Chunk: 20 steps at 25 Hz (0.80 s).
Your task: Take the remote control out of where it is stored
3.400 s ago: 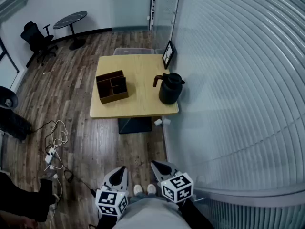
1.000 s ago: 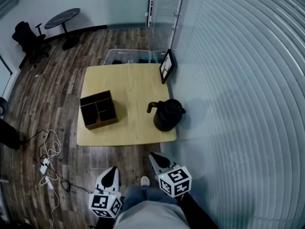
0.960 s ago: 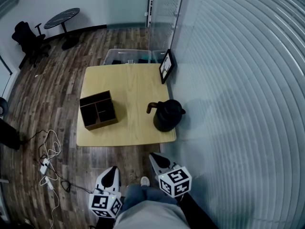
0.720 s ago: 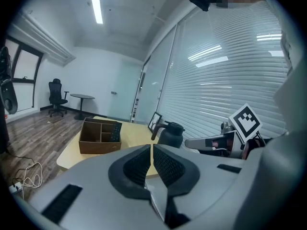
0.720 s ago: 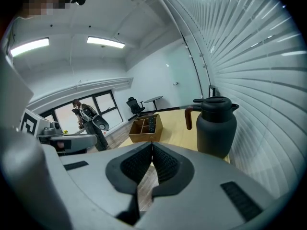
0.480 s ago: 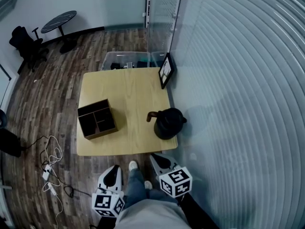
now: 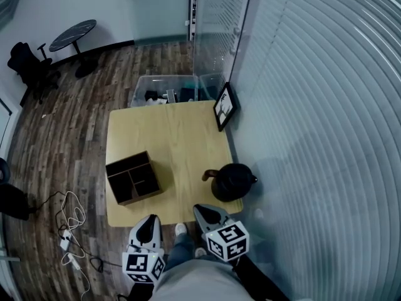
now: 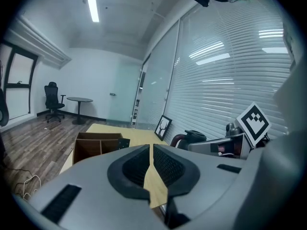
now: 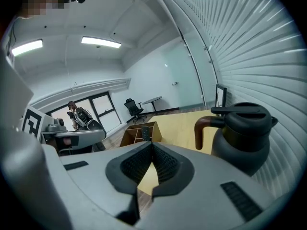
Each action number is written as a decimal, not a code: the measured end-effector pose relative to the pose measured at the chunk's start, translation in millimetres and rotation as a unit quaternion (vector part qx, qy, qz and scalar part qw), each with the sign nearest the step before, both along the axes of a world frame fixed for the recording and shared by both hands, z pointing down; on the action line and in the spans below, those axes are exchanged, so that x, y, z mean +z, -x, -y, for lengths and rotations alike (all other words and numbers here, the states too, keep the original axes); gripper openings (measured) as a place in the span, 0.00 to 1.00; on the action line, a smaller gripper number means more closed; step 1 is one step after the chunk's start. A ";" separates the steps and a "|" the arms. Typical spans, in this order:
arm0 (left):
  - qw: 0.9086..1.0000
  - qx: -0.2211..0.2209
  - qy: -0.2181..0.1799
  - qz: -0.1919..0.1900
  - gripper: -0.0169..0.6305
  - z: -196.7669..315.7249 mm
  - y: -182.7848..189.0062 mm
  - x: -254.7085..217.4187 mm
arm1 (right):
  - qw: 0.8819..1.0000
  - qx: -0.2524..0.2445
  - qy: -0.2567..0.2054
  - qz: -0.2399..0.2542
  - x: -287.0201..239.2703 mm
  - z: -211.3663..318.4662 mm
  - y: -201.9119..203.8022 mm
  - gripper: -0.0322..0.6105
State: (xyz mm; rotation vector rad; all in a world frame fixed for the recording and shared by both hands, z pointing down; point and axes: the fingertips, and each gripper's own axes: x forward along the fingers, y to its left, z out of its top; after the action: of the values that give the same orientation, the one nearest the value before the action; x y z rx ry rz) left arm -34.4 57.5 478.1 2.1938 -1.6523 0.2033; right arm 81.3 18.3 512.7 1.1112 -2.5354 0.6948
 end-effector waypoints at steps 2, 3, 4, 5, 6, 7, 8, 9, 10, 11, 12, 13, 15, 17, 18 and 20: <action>1.000 0.006 -0.001 0.003 0.04 15.2 5.8 0.2 | 1.000 0.000 0.001 0.001 0.8 12.3 9.2 0.06; 1.000 0.010 -0.002 0.005 0.04 22.4 8.8 0.2 | 1.000 0.001 0.001 0.001 0.7 18.5 13.2 0.06; 1.000 0.013 -0.003 0.007 0.04 29.3 11.8 0.2 | 1.000 0.003 0.001 0.001 0.4 24.7 16.7 0.06; 1.000 0.015 -0.004 0.011 0.04 35.7 15.0 0.3 | 1.000 0.005 0.002 0.001 0.2 30.9 19.8 0.06; 1.000 0.017 -0.004 0.014 0.04 41.5 18.2 0.7 | 1.000 0.008 0.002 0.001 0.2 37.0 22.5 0.06; 1.000 0.018 -0.004 0.016 0.04 46.8 21.5 1.5 | 1.000 0.011 0.002 0.000 0.1 42.7 25.0 0.06; 1.000 0.018 -0.003 0.020 0.04 52.0 24.6 2.7 | 1.000 0.013 0.001 -0.001 -0.1 48.2 27.1 0.06; 1.000 0.018 -0.002 0.023 0.04 57.4 27.4 4.5 | 1.000 0.016 0.000 -0.001 0.1 53.6 28.6 0.06; 0.999 0.018 -0.002 0.027 0.04 63.0 29.7 6.7 | 1.000 0.019 -0.001 -0.001 0.7 58.9 29.6 0.06; 0.999 0.018 -0.002 0.029 0.04 68.2 31.7 8.9 | 1.000 0.021 -0.002 -0.001 1.4 63.8 30.6 0.06; 0.999 0.018 -0.001 0.029 0.04 72.5 33.6 10.8 | 1.000 0.022 -0.002 0.000 1.6 67.6 32.0 0.06; 0.999 0.018 -0.001 0.029 0.04 76.0 35.2 12.2 | 1.000 0.023 -0.002 0.000 1.3 70.2 33.5 0.06; 0.999 0.019 0.004 0.028 0.04 81.2 36.8 15.4 | 1.000 0.023 -0.002 0.000 -0.2 74.2 35.3 0.06; 0.999 0.017 0.010 0.028 0.04 85.2 36.6 20.4 | 1.000 0.023 -0.003 0.001 -0.7 78.5 34.9 0.06; 0.999 0.015 0.012 0.028 0.04 86.9 36.4 22.5 | 1.000 0.022 -0.002 0.002 -0.6 80.5 34.2 0.06; 0.999 0.008 0.016 0.029 0.05 90.6 36.2 25.2 | 1.000 0.019 -0.001 0.002 -1.0 84.9 32.5 0.06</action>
State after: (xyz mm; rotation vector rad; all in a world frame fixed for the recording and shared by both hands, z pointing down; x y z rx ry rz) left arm -70.6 -33.1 503.4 2.1983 -1.6513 0.2989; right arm 48.8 -66.6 511.7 1.1630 -2.5260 0.7046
